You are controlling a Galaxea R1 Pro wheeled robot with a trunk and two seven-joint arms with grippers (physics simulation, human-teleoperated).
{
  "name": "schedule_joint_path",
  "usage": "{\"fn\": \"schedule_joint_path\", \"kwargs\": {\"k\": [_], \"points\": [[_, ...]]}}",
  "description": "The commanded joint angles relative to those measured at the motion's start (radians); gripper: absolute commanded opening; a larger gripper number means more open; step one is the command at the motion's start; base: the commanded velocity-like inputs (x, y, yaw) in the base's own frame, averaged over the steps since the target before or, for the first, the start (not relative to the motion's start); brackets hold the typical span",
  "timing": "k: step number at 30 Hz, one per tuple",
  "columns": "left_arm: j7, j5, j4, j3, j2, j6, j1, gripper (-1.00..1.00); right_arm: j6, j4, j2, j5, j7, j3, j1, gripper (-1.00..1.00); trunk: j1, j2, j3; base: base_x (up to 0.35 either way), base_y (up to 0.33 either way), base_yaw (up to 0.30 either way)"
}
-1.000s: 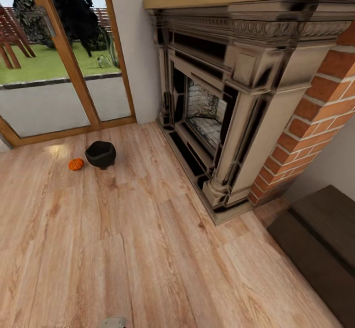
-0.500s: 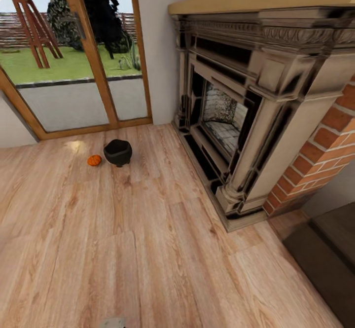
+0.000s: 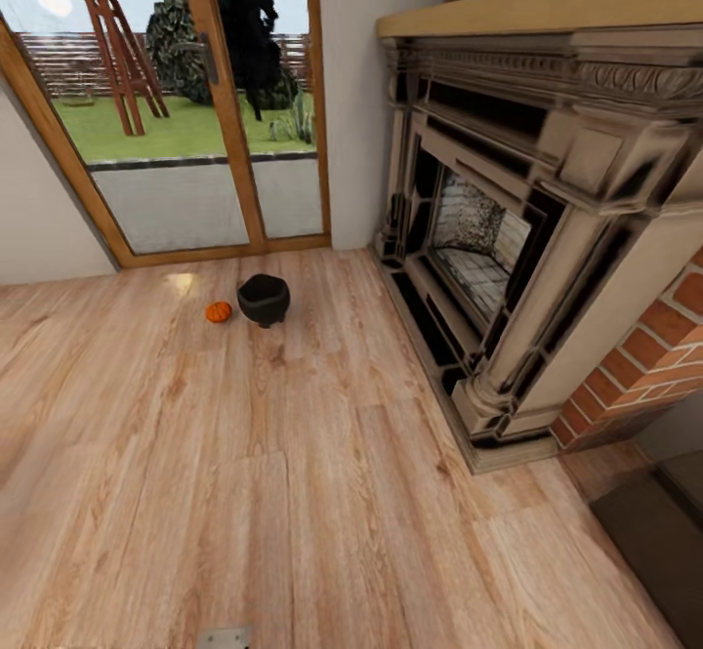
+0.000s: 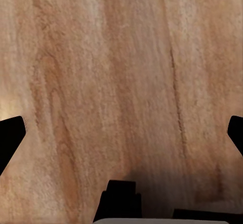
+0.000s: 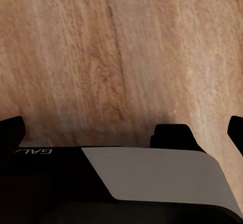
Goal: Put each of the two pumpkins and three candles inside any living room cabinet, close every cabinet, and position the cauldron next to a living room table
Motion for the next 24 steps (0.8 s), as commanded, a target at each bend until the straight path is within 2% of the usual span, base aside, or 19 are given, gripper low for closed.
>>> {"fn": "schedule_joint_path", "kwargs": {"k": [1,10,15,20,24], "points": [[0.0,0.0,0.0,0.0,0.0,0.0,0.0,1.0,0.0,0.0,-0.001,0.0,0.0,0.0,0.0,1.0,0.0,0.0,0.001,0.0,0.0,0.149],[0.0,0.0,0.0,0.0,0.0,0.0,0.0,1.0,0.001,0.0,-0.007,0.001,0.0,0.0,0.0,1.0,0.0,0.0,0.001,0.0,0.0,0.014],[0.0,0.0,0.0,0.0,0.0,0.0,0.0,1.0,0.002,0.0,-0.001,0.001,0.0,0.0,0.0,1.0,0.0,0.0,0.001,0.0,0.0,0.009],[-0.001,0.001,-0.002,0.0,-0.001,0.0,0.0,1.0,0.0,0.0,0.0,0.002,0.0,0.0,0.0,1.0,0.0,0.0,0.004,0.0,0.0,0.176],[-0.003,0.002,-0.007,0.001,-0.013,0.0,0.0,1.0,0.0,0.0,0.001,0.002,0.0,0.0,0.0,1.0,0.0,0.0,0.007,0.0,0.0,0.235]]}}
